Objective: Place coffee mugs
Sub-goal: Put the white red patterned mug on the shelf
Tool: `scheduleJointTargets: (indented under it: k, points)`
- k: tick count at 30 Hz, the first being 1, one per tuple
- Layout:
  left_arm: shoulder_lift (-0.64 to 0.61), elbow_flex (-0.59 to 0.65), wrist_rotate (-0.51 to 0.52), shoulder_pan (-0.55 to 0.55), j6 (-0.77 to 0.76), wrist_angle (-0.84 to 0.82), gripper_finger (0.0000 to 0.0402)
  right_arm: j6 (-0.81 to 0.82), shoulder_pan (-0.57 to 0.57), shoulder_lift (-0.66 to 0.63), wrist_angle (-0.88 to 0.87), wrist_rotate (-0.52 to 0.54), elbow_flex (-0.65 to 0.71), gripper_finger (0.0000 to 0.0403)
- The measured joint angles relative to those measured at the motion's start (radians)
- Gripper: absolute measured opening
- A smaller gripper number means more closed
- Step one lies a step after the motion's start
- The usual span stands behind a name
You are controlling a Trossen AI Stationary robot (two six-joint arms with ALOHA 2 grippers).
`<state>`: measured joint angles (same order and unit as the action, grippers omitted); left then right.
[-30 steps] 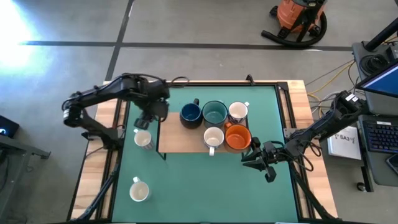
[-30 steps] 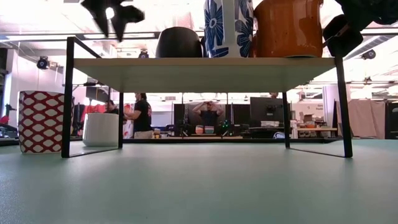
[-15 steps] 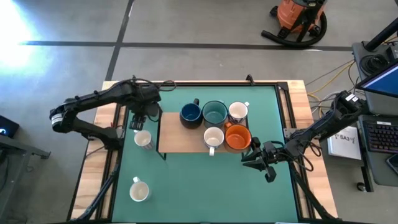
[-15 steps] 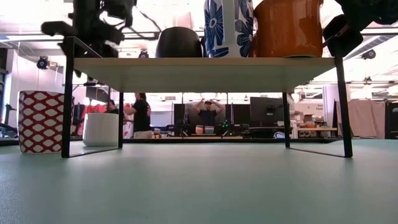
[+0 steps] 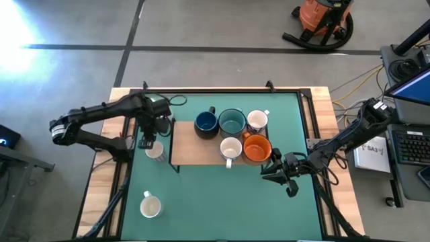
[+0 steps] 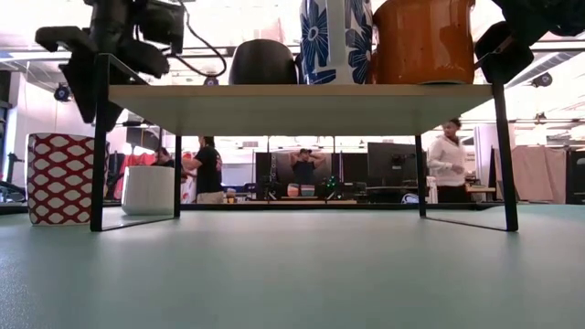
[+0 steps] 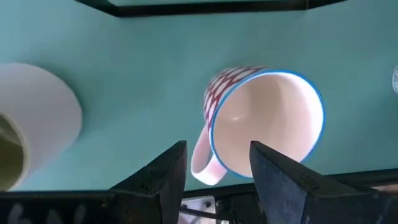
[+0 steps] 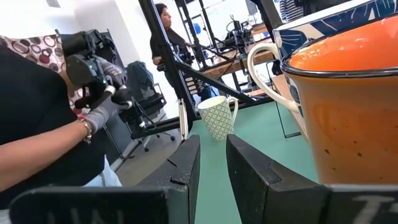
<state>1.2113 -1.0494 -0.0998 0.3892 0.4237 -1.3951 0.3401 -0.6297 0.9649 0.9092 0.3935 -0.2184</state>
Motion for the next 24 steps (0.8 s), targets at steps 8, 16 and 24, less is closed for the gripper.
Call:
scheduleJointTargets:
  k: [8,16,24]
  points:
    - [0.000,0.109,-0.019,-0.002,-0.044,0.127,0.0158,0.000,0.000,0.000,0.000,0.000,0.000,0.0068]
    - [0.000,0.164,-0.031,-0.002,-0.079,0.156,0.0158,0.000,0.000,0.000,0.000,0.000,0.000,0.0068]
    - [0.000,0.217,-0.019,-0.002,-0.100,0.191,0.0140,0.000,0.000,0.000,0.000,0.000,0.000,0.0068]
